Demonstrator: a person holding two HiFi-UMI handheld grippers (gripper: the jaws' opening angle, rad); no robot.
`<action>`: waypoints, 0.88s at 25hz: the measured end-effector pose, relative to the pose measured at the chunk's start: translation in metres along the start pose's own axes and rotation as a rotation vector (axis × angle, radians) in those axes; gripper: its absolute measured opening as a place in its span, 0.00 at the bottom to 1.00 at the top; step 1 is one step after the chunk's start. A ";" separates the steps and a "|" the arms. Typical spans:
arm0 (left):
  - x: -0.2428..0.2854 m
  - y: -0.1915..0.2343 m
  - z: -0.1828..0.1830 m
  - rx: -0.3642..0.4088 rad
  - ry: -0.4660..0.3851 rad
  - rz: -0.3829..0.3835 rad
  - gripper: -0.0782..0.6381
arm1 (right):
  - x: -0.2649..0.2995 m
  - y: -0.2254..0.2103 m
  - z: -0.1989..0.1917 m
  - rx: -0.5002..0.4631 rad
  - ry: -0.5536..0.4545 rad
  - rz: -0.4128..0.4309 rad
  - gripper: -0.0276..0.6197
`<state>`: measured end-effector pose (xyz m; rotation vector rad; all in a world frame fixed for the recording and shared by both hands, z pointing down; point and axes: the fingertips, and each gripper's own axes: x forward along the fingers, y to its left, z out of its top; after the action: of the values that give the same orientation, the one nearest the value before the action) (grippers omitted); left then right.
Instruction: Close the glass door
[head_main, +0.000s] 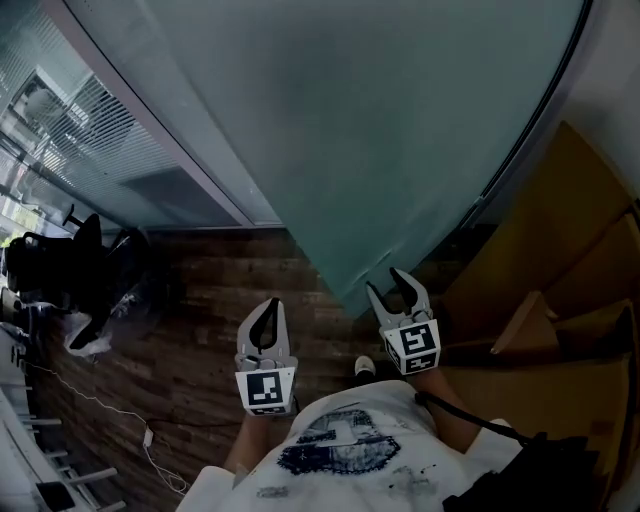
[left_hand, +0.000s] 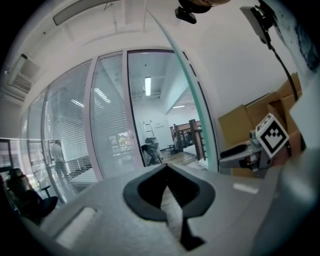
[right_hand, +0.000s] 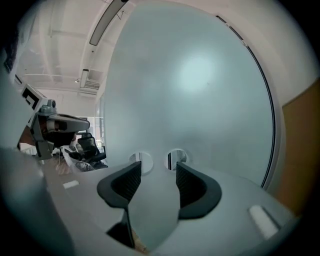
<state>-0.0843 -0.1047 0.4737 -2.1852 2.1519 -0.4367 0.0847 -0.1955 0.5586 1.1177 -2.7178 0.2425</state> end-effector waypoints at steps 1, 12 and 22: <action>-0.005 0.002 0.001 0.003 0.001 0.013 0.11 | 0.001 0.003 0.001 -0.006 -0.002 0.009 0.38; -0.053 0.018 0.004 0.000 0.044 0.108 0.11 | 0.020 0.027 0.018 -0.053 -0.025 0.072 0.39; -0.037 0.033 -0.004 -0.013 0.025 0.107 0.11 | 0.038 0.025 0.025 -0.096 -0.017 0.033 0.36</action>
<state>-0.1169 -0.0690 0.4642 -2.0691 2.2776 -0.4470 0.0371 -0.2091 0.5413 1.0546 -2.7321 0.1068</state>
